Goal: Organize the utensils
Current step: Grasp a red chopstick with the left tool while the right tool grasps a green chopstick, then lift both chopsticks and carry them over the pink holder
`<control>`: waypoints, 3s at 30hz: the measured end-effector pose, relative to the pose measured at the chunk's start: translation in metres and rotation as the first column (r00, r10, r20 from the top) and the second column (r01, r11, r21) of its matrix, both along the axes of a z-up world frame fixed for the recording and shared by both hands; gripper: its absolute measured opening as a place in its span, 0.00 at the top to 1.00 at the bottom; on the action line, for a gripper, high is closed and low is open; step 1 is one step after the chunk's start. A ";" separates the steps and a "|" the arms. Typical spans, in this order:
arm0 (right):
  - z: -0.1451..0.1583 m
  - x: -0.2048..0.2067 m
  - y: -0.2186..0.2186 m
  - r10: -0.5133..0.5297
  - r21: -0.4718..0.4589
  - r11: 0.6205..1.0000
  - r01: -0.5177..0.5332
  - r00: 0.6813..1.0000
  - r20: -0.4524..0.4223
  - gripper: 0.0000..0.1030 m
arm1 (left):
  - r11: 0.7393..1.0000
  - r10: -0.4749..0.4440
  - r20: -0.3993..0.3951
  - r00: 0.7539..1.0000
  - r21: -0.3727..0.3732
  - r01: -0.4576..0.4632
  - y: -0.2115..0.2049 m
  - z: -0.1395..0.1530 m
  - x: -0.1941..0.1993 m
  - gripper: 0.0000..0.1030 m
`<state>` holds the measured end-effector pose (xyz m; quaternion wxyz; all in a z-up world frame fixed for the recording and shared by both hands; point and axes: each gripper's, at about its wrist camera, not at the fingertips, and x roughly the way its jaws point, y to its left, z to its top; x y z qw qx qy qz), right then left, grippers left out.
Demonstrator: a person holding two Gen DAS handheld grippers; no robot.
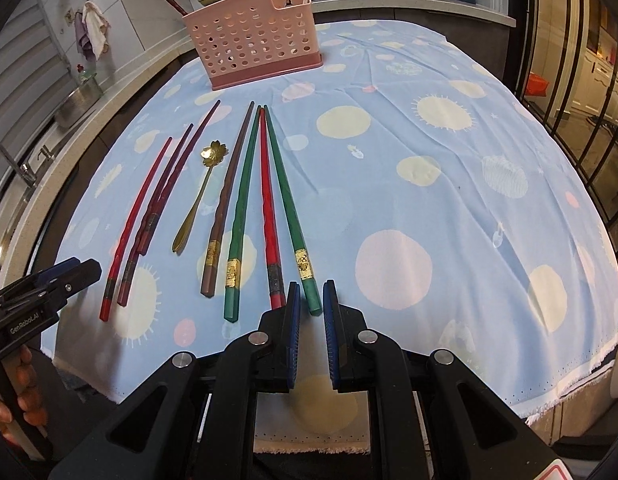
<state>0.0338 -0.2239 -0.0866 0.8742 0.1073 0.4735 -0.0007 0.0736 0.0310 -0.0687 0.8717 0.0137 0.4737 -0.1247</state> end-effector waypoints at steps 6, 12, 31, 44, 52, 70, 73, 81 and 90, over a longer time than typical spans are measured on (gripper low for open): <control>-0.004 0.005 0.004 0.006 -0.014 1.000 -0.006 1.000 0.001 0.79 | 1.000 0.001 -0.021 1.000 -0.005 -0.001 0.002 -0.006 -0.002 0.49; -0.005 0.010 0.003 -0.002 -0.029 1.000 0.002 1.000 0.006 0.79 | 1.000 -0.005 -0.037 0.999 0.000 0.005 0.000 -0.013 -0.002 0.49; -0.007 0.014 0.007 0.007 -0.056 0.998 -0.007 1.000 0.008 0.85 | 0.999 -0.036 -0.035 0.999 -0.010 0.036 0.001 -0.017 -0.004 0.89; 0.003 0.005 0.006 0.011 -0.051 0.999 -0.009 0.999 0.040 0.93 | 0.997 -0.052 -0.052 0.997 -0.061 0.049 0.003 -0.011 -0.007 0.93; 0.026 0.000 -0.004 -0.006 -0.047 0.999 0.011 0.995 0.102 0.93 | 0.994 -0.043 -0.002 0.999 -0.096 0.043 0.009 0.014 -0.009 0.92; 0.114 0.024 -0.027 -0.025 -0.036 0.999 0.038 0.944 0.329 0.93 | 0.991 -0.028 0.271 0.962 -0.121 0.063 0.004 0.118 0.029 0.93; 0.128 0.033 -0.028 -0.017 -0.036 0.999 0.032 0.932 0.361 0.93 | 0.991 -0.030 0.303 0.953 -0.116 0.068 0.001 0.131 0.039 0.94; 0.162 0.062 -0.034 -0.010 -0.048 0.998 0.034 0.902 0.431 0.93 | 0.992 -0.033 0.369 0.929 -0.098 0.074 -0.009 0.159 0.073 0.94; 0.196 0.109 -0.044 -0.009 -0.029 0.999 0.025 0.878 0.479 0.93 | 0.993 -0.037 0.428 0.903 -0.083 0.080 -0.023 0.194 0.119 0.94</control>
